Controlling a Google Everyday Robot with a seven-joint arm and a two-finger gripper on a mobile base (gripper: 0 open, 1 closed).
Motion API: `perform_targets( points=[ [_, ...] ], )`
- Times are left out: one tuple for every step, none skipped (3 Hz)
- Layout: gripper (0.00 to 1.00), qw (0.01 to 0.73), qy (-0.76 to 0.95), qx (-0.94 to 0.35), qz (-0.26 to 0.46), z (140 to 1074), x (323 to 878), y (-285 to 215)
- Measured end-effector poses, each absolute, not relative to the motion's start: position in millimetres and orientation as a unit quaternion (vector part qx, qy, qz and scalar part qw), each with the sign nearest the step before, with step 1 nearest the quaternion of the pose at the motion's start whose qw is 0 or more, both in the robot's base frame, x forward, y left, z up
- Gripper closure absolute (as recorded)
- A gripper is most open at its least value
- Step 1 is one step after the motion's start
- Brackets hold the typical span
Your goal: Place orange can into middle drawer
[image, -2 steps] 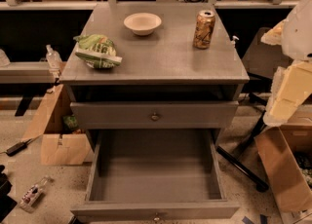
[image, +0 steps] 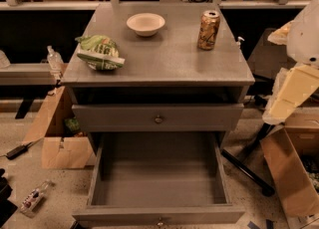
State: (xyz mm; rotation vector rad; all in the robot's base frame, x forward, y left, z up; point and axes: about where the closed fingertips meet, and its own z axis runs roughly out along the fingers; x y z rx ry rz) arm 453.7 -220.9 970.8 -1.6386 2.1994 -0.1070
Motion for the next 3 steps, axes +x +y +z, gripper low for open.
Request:
perform_targets(
  points=[
    [0.00, 0.263, 0.795, -0.546, -0.010, 943.3, 480.7, -236.9],
    [0.00, 0.351, 0.788, -0.506, 0.005, 936.3, 521.1, -256.4],
    [0.00, 0.463, 0.776, -0.427, 0.029, 935.9, 570.7, -268.7]
  ],
)
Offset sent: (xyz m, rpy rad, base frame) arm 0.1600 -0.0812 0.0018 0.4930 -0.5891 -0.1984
